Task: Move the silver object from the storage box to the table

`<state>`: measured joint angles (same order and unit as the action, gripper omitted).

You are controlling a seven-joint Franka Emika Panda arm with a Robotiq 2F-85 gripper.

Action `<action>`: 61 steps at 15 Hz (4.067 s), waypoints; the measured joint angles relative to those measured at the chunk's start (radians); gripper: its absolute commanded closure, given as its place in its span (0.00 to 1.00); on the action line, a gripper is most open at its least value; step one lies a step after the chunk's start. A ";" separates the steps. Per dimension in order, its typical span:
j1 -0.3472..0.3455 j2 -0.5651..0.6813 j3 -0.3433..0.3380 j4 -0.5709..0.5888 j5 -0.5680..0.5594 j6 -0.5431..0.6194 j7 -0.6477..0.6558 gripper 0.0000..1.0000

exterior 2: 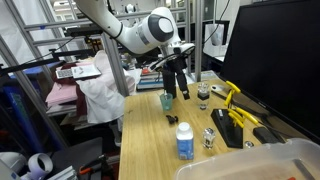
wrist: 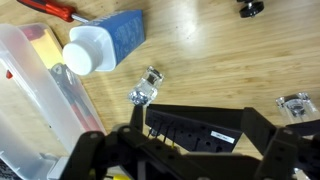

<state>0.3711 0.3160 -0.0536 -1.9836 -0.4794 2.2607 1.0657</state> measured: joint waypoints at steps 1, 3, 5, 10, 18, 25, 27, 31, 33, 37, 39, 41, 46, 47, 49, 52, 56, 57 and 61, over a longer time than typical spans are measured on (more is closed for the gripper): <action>-0.004 -0.003 0.000 0.003 0.000 -0.001 0.004 0.00; -0.026 -0.026 -0.004 0.010 0.000 -0.025 0.017 0.00; -0.066 -0.074 -0.011 0.013 0.003 -0.085 0.033 0.00; -0.182 -0.153 -0.017 0.012 0.035 -0.154 0.130 0.00; -0.216 -0.123 -0.012 0.029 0.057 -0.151 0.219 0.00; -0.235 -0.088 -0.023 0.058 0.057 -0.120 0.378 0.00; -0.248 -0.050 -0.042 0.093 0.054 -0.087 0.470 0.00; -0.267 0.059 -0.089 0.188 0.064 -0.058 0.650 0.00; -0.269 0.131 -0.111 0.249 0.068 -0.064 0.743 0.00; -0.265 0.148 -0.113 0.264 0.068 -0.063 0.750 0.00; -0.265 0.144 -0.113 0.263 0.068 -0.063 0.749 0.00; -0.265 0.144 -0.113 0.262 0.068 -0.063 0.749 0.00; -0.265 0.146 -0.119 0.262 0.067 -0.060 0.763 0.00; -0.267 0.145 -0.128 0.263 0.067 -0.057 0.780 0.00; -0.278 0.143 -0.150 0.264 0.075 -0.051 0.819 0.00; -0.326 0.146 -0.173 0.264 0.140 0.011 0.872 0.00; -0.405 0.195 -0.181 0.264 0.277 0.122 0.915 0.00; -0.415 0.213 -0.189 0.266 0.298 0.148 0.944 0.00; -0.416 0.301 -0.254 0.283 0.311 0.214 1.129 0.00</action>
<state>-0.0448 0.6174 -0.3072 -1.7009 -0.1681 2.4747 2.1951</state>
